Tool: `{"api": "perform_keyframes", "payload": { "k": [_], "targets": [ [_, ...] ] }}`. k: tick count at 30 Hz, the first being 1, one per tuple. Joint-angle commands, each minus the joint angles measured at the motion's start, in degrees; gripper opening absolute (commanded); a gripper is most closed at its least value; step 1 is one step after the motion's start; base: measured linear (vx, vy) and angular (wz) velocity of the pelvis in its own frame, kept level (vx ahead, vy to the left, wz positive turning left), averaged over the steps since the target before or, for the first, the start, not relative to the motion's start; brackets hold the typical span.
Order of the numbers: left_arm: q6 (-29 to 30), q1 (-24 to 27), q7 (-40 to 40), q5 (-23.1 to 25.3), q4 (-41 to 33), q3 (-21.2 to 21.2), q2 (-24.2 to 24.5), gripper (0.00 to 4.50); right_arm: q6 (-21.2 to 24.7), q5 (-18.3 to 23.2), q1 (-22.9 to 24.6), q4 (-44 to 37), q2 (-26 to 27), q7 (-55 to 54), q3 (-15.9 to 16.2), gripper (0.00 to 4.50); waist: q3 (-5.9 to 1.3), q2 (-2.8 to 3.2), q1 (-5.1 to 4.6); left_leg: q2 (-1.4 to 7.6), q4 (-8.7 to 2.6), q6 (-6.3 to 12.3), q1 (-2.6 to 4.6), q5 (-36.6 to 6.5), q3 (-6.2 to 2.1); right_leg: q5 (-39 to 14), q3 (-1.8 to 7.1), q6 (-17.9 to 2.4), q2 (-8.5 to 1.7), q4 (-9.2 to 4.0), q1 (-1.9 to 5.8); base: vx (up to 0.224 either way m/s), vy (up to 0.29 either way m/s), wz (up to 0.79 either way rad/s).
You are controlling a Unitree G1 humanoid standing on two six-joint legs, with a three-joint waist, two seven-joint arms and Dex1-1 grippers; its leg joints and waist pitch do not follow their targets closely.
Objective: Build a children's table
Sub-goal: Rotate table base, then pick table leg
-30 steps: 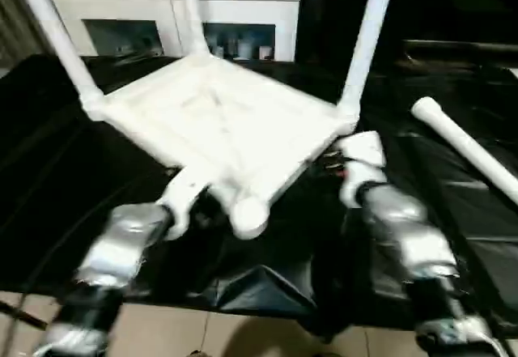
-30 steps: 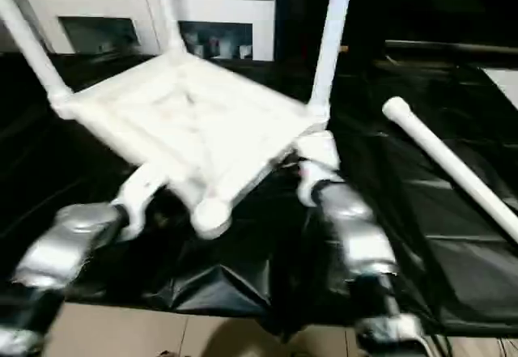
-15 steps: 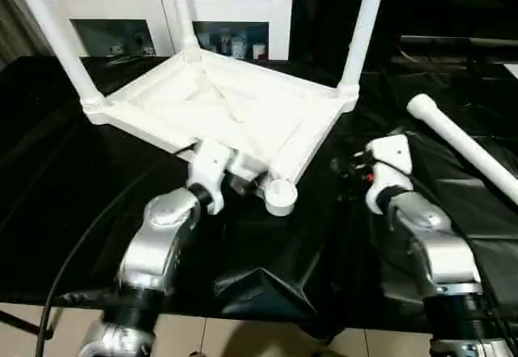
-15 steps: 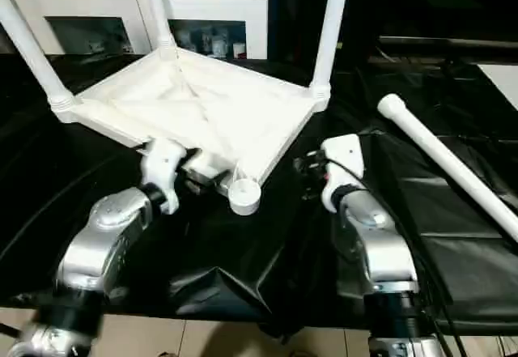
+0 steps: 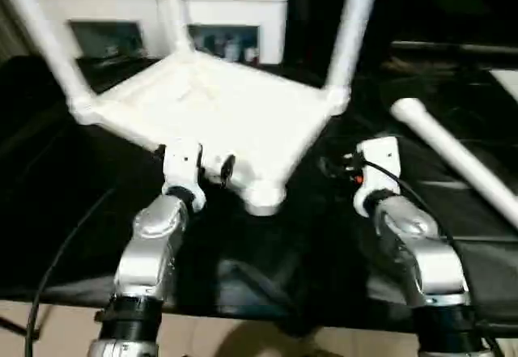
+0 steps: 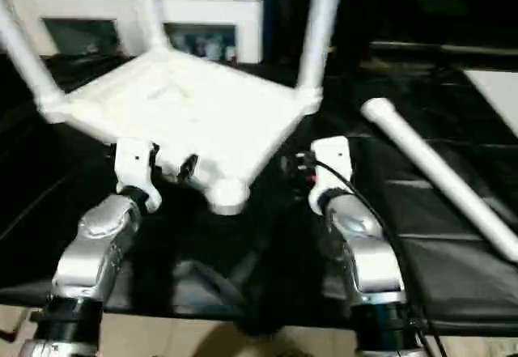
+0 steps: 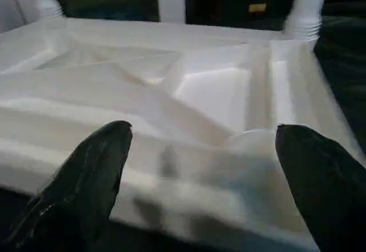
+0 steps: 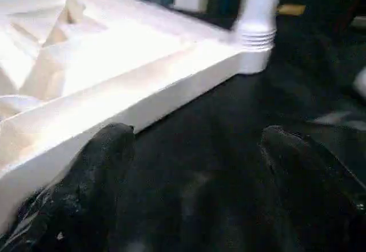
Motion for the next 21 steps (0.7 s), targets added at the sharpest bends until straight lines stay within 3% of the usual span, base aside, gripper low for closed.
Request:
{"api": "perform_keyframes", "payload": {
  "k": [1,2,3,4,5,6,7,8,9,10,11,12,13,14,15,16,17,18,19,20,21],
  "targets": [
    [-0.54,-0.16,1.16,0.56,-0.74,-0.49,-0.34,4.49,-0.82,1.09,0.51,-1.29,0.47,-0.19,-0.72,3.89,-4.73,-2.03,1.09,-10.06,8.07,6.08,-0.73,-14.15,2.83,-20.05,2.02,-16.14,-3.35,-9.77,3.92,-0.022,-0.171,-0.05],
    [-0.98,-0.34,1.94,0.46,-0.70,-0.24,-0.53,4.49,-1.61,0.82,0.61,-1.33,0.62,-0.40,-0.70,3.89,-3.93,-2.20,0.46,-9.10,8.35,6.52,-2.42,-13.15,1.62,-21.96,2.22,-14.74,-5.24,-9.75,4.29,-0.045,-0.141,0.05],
    [-2.12,-0.65,3.04,0.68,-0.62,0.15,-0.66,4.49,-2.25,0.66,0.72,-1.39,0.83,-0.76,-0.80,3.89,-4.37,-0.48,0.15,-8.02,5.25,8.08,-1.74,-12.90,0.75,-24.36,2.08,-9.57,-5.28,-10.77,4.92,-0.045,-0.141,0.05],
    [-2.67,-0.76,3.62,0.84,-0.54,0.24,-0.70,4.49,-2.47,0.72,0.78,-1.39,0.87,-0.97,-0.79,3.89,-5.04,3.19,-0.55,-0.21,-2.42,11.68,1.68,-4.89,-4.47,-18.31,-2.55,0.81,-1.35,-9.69,3.95,-0.050,-0.178,-0.03],
    [-2.89,-1.04,4.11,0.67,-0.44,0.56,-0.86,4.49,-2.91,0.69,0.80,-1.32,0.98,-1.42,-0.93,3.89,-4.82,4.41,-1.76,9.30,-7.09,14.85,2.27,0.51,-11.26,-17.17,-3.11,6.46,-0.77,-0.90,2.40,-0.045,-0.207,-0.17],
    [-3.29,-1.30,4.58,0.47,-0.48,0.90,-1.05,4.49,-3.24,0.66,0.86,-1.33,1.12,-1.93,-1.19,3.89,-5.59,3.69,-2.09,10.95,-6.14,18.34,5.54,11.71,-11.73,-17.96,-0.57,7.15,-1.94,7.57,-3.63,-0.045,-0.207,-0.17],
    [-3.50,-1.43,4.88,0.48,-0.45,1.05,-1.13,4.49,-3.38,0.61,0.87,-1.30,1.16,-2.14,-1.31,3.89,-5.77,2.92,-2.80,9.10,-4.64,19.86,5.84,17.65,-11.64,-14.89,1.12,5.28,-2.45,9.73,-5.58,-0.046,-0.216,-0.09],
    [-4.23,-1.79,5.99,1.10,-0.27,1.30,-1.17,4.49,-3.83,0.41,1.05,-1.41,1.23,-2.49,-1.72,3.89,-5.38,2.89,-1.74,6.81,-3.96,24.82,5.14,24.76,-10.28,-9.65,3.63,0.81,-2.75,9.05,-5.81,-0.060,-0.256,-0.03],
    [-4.35,-1.87,6.21,1.25,-0.18,1.32,-1.15,4.49,-3.91,0.40,1.07,-1.41,1.22,-2.52,-1.80,3.89,-5.90,1.75,-1.78,3.03,-3.38,27.63,4.52,23.96,-8.60,-4.21,4.65,-4.74,-2.26,5.75,-3.59,-0.060,-0.256,-0.03],
    [-4.54,-1.96,6.56,1.49,-0.08,1.31,-1.13,4.49,-4.03,0.41,1.12,-1.41,1.23,-2.61,-1.94,3.89,-6.02,1.03,-1.56,0.85,-3.34,27.83,4.01,21.07,-7.51,-0.88,4.64,-8.49,-1.86,3.86,-2.27,-0.065,-0.324,-0.10],
    [-4.75,-2.01,6.96,1.70,0.02,1.27,-1.11,4.49,-4.32,0.54,1.29,-1.40,1.21,-2.76,-2.27,3.89,-6.10,-2.91,0.06,-11.67,7.94,23.06,-3.98,0.57,0.08,12.62,6.44,-27.68,-3.04,-4.03,4.43,-0.074,-0.352,-0.02],
    [-4.89,-2.03,7.26,1.89,0.06,1.26,-1.11,4.49,-4.48,0.58,1.39,-1.33,1.17,-2.85,-2.44,3.89,-6.10,-2.91,0.06,-11.67,7.94,23.06,-3.98,0.57,0.08,12.62,6.44,-27.68,-3.04,-4.03,4.43,-0.074,-0.352,-0.02],
    [-5.09,-1.99,7.14,1.78,0.00,1.13,-1.12,4.49,-4.70,0.55,1.52,-1.24,1.14,-2.93,-2.62,3.89,-5.83,-3.00,1.12,-10.83,12.38,11.74,-3.87,-12.71,0.92,7.78,6.56,-29.21,-5.22,-5.50,4.34,-0.090,-0.326,0.01],
    [-5.23,-2.00,7.05,1.67,0.03,1.03,-1.12,4.49,-4.89,0.52,1.57,-1.12,1.13,-2.96,-2.74,3.89,-4.77,-2.35,0.85,-10.50,12.37,4.44,-3.73,-15.04,0.33,-3.06,5.32,-19.42,-6.56,-6.32,4.14,-0.098,-0.292,-0.07],
    [-5.30,-2.05,7.11,1.63,0.12,0.96,-1.11,4.49,-5.05,0.50,1.58,-1.02,1.14,-3.00,-2.82,3.89,-4.43,-1.99,0.46,-10.39,11.65,4.58,-3.18,-15.87,0.29,-9.69,5.32,-15.25,-7.01,-7.58,4.27,-0.098,-0.292,-0.07],
    [-5.57,-2.21,7.47,1.69,0.42,0.82,-1.06,4.49,-5.31,0.43,1.60,-0.78,1.18,-3.20,-2.96,3.89,-4.18,-0.11,-0.11,-8.89,7.48,6.78,-2.05,-14.08,-0.68,-22.81,4.45,-5.49,-7.05,-10.10,5.06,-0.095,-0.257,-0.03],
    [-5.57,-2.21,7.47,1.69,0.42,0.82,-1.06,4.49,-5.31,0.43,1.60,-0.78,1.18,-3.20,-2.96,3.89,-4.31,1.76,-0.14,-6.54,3.97,8.15,-0.76,-11.91,-1.63,-25.40,3.29,0.69,-6.14,-11.45,5.32,-0.107,-0.245,-0.13],
    [-5.70,-2.28,7.63,1.70,0.54,0.80,-1.11,4.49,-5.53,0.39,1.65,-0.65,1.18,-3.37,-3.03,3.89,-4.52,3.70,-0.45,-1.83,-0.08,8.30,1.67,-8.71,-4.33,-22.62,0.42,6.71,-3.71,-11.49,5.32,-0.107,-0.245,-0.13],
    [-5.84,-2.37,7.91,1.77,0.66,0.81,-1.17,4.49,-5.70,0.31,1.77,-0.59,1.18,-3.67,-3.16,3.89,-5.12,3.94,-3.03,11.90,-7.95,16.59,3.16,-1.45,-13.93,-20.62,-1.09,13.98,-2.08,5.51,1.33,-0.095,-0.236,-0.18],
    [-5.83,-2.49,8.05,1.73,0.78,0.83,-1.26,4.49,-5.88,0.27,1.95,-0.59,1.16,-4.09,-3.38,3.89,-6.39,2.07,-2.87,9.74,-3.94,21.48,7.82,12.18,-13.61,-17.71,2.57,10.77,-3.18,11.07,-6.72,-0.085,-0.228,-0.03],
    [-5.83,-2.55,8.15,1.78,0.84,0.80,-1.29,4.49,-5.92,0.19,2.14,-0.70,1.10,-4.38,-3.54,3.89,-5.38,2.72,-2.34,5.29,-3.74,26.70,4.98,22.48,-10.61,-8.95,5.14,5.84,-2.94,10.53,-5.89,-0.085,-0.228,-0.03]
  ]
}}
